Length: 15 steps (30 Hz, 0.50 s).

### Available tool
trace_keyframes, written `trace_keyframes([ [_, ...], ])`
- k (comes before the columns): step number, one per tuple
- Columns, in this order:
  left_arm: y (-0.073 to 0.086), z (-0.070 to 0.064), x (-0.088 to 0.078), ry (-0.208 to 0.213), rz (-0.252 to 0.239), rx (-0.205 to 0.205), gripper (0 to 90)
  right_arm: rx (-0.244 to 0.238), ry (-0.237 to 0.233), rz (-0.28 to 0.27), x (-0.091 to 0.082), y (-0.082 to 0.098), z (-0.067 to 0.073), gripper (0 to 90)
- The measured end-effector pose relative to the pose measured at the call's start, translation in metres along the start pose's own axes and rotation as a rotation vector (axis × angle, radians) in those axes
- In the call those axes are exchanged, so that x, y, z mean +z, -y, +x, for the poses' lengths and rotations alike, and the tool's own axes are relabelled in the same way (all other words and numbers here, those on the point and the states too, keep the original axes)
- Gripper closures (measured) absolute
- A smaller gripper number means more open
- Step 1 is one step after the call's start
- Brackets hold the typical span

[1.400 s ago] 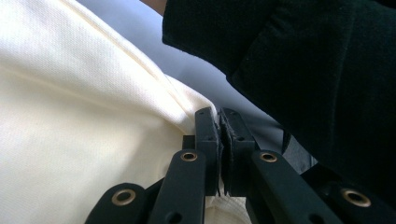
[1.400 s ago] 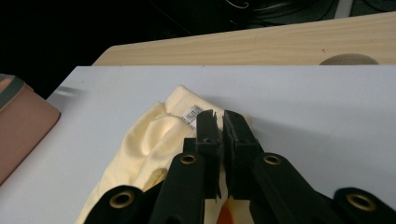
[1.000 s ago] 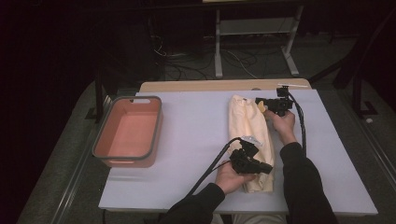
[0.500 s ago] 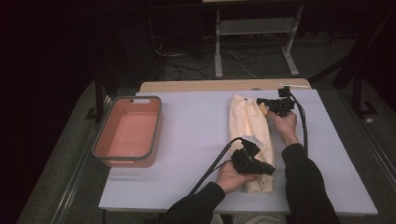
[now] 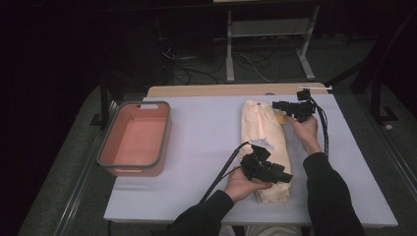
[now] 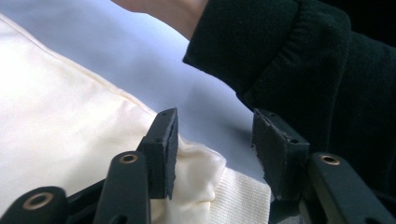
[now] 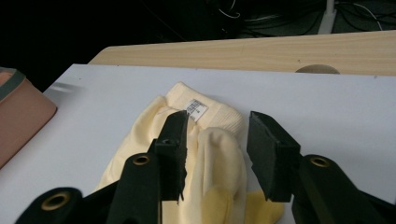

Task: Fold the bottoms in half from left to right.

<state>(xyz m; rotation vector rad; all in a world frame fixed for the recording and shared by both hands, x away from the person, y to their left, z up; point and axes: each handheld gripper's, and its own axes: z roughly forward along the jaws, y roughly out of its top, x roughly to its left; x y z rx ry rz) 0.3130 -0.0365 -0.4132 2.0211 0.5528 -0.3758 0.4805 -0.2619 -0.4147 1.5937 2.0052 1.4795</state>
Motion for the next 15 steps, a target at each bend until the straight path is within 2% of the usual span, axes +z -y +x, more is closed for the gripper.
trace_keyframes([
  [10,-0.001,0.002,-0.012,-0.031,-0.013,0.009,42.8,-0.026,0.006,0.006,-0.013,-0.005,0.003,47.1],
  [15,-0.002,0.006,-0.02,-0.051,-0.025,0.008,39.5,-0.031,0.024,0.002,-0.019,-0.006,0.004,38.1],
])
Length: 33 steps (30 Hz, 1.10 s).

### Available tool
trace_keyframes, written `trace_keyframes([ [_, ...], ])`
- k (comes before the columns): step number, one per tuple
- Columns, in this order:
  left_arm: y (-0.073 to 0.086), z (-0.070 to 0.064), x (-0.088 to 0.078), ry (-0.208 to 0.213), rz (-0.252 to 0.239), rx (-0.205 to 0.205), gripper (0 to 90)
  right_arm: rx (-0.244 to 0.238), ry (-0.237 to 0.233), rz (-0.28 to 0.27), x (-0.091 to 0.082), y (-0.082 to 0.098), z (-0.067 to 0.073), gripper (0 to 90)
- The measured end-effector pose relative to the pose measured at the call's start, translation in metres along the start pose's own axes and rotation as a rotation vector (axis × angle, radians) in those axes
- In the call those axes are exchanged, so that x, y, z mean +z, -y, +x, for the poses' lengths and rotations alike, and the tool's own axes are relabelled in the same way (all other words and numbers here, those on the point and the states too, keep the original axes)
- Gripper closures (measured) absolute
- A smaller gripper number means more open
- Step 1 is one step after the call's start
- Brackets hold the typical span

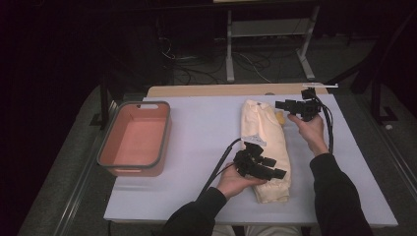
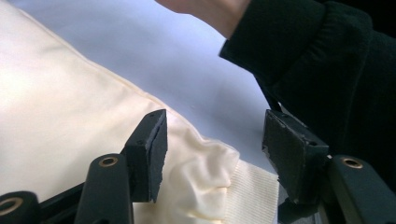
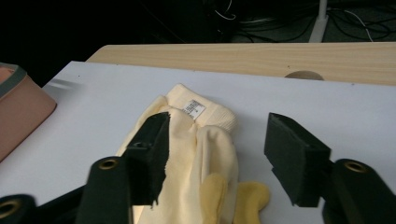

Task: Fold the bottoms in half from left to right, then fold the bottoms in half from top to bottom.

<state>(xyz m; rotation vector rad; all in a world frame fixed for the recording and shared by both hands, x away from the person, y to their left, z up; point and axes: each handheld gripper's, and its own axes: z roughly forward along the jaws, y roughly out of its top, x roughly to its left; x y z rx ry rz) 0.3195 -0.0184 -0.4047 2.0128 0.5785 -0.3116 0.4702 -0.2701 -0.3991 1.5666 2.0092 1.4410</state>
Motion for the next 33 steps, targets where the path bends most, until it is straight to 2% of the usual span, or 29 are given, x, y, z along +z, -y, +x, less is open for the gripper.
trace_keyframes([
  [4,-0.001,0.002,-0.005,-0.005,-0.006,0.017,34.7,-0.01,0.022,0.009,-0.003,-0.001,0.001,30.8],
  [7,-0.002,0.004,-0.008,-0.004,-0.014,0.016,30.0,-0.022,0.034,0.026,-0.004,-0.002,0.003,21.2],
  [9,-0.003,0.005,-0.01,0.0,-0.021,0.01,26.9,-0.025,0.035,0.036,-0.005,-0.002,0.003,13.7],
  [11,-0.004,0.006,-0.012,-0.004,-0.033,0.008,23.9,-0.026,0.031,0.042,-0.006,-0.002,0.003,12.0],
  [15,-0.008,0.008,-0.017,-0.012,-0.047,0.006,18.0,-0.029,0.015,0.052,-0.008,-0.003,0.003,2.7],
  [19,-0.012,0.011,-0.021,-0.038,-0.045,0.006,12.9,-0.029,0.003,0.062,-0.009,-0.004,0.003,0.1],
  [24,-0.017,0.015,-0.028,-0.073,-0.052,-0.019,5.4,-0.032,-0.009,0.068,-0.011,-0.004,0.004,0.1],
  [27,-0.02,0.016,-0.03,-0.091,-0.04,-0.007,1.8,-0.038,-0.019,0.078,-0.011,-0.004,0.005,0.1],
  [33,-0.026,0.02,-0.037,-0.114,-0.049,0.001,0.0,-0.038,-0.041,0.089,-0.011,-0.004,0.005,0.1],
])
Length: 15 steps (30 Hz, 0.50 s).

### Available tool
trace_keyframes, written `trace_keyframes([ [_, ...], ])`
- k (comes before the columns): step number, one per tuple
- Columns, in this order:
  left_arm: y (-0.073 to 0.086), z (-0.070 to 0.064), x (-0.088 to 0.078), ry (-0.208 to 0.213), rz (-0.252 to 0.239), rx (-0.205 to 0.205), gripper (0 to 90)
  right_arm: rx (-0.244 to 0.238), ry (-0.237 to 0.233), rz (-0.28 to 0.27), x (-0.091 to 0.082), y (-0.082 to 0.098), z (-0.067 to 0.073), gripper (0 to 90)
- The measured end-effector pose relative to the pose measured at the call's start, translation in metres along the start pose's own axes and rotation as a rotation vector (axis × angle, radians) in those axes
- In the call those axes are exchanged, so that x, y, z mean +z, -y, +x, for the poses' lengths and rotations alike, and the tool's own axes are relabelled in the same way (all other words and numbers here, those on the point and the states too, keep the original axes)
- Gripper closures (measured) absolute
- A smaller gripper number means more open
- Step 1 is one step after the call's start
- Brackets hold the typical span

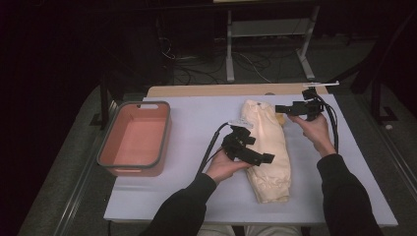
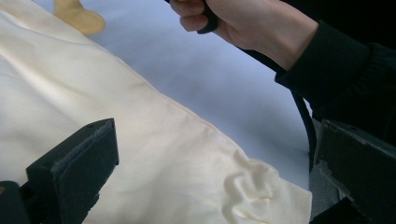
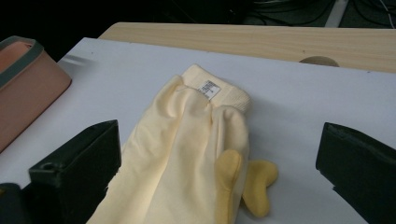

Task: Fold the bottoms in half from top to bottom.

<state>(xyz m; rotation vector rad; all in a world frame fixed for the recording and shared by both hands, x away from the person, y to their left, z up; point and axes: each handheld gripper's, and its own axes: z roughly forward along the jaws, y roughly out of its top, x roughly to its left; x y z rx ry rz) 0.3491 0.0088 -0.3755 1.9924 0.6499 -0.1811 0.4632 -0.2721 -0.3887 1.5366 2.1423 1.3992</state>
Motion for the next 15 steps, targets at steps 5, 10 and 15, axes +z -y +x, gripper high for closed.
trace_keyframes([
  [5,-0.006,0.003,-0.006,-0.015,0.006,0.013,0.0,-0.006,-0.008,0.009,0.0,0.0,0.001,0.1],
  [10,-0.012,0.007,-0.012,-0.03,0.005,0.025,0.0,-0.01,-0.012,0.012,0.001,-0.001,0.002,0.1],
  [15,-0.018,0.012,-0.018,-0.043,0.009,0.036,0.0,-0.017,-0.014,0.024,0.002,0.0,0.003,0.1],
])
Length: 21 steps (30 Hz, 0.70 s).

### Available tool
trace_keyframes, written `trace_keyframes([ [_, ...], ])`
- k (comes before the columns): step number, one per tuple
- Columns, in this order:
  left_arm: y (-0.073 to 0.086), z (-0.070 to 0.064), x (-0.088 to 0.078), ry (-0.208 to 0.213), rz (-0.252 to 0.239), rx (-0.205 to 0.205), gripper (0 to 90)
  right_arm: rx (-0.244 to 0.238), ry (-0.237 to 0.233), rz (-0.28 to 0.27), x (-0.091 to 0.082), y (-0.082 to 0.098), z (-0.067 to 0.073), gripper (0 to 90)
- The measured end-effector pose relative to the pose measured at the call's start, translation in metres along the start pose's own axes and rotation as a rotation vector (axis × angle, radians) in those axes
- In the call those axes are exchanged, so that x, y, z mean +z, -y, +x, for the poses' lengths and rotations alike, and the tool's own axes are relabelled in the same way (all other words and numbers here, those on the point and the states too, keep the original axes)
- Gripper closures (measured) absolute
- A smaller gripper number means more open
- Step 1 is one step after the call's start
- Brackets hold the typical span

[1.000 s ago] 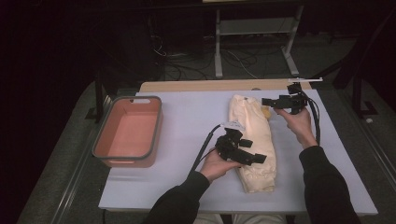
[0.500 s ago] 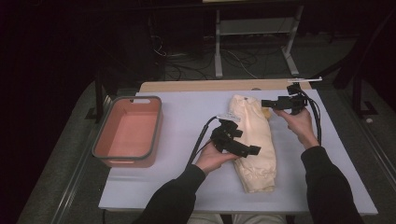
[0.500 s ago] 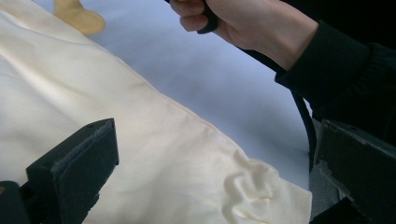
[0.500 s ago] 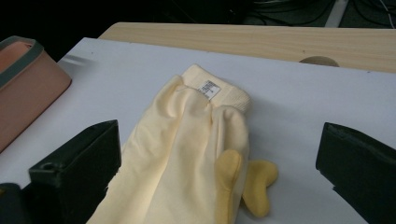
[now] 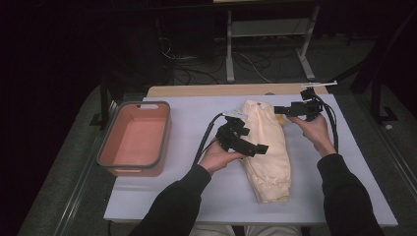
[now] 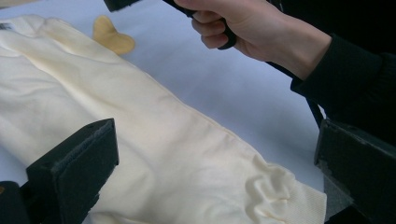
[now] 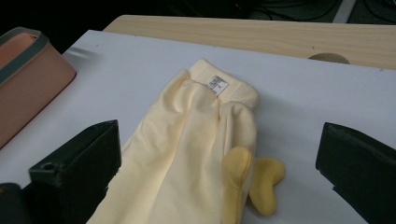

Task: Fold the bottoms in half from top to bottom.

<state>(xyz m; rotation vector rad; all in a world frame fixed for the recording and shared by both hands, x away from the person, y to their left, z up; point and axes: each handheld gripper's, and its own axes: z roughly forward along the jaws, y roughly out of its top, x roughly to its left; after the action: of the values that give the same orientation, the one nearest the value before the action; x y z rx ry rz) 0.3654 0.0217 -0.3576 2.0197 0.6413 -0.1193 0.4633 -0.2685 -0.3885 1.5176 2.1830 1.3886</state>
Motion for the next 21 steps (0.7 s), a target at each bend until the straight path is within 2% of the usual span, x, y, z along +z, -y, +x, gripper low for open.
trace_keyframes([
  [11,-0.006,0.015,-0.007,-0.024,0.001,0.001,0.0,-0.007,-0.005,0.013,0.002,0.0,0.002,0.1],
  [21,-0.004,0.034,-0.008,-0.046,-0.005,-0.022,0.0,-0.011,-0.011,0.019,0.004,0.001,0.002,0.1],
])
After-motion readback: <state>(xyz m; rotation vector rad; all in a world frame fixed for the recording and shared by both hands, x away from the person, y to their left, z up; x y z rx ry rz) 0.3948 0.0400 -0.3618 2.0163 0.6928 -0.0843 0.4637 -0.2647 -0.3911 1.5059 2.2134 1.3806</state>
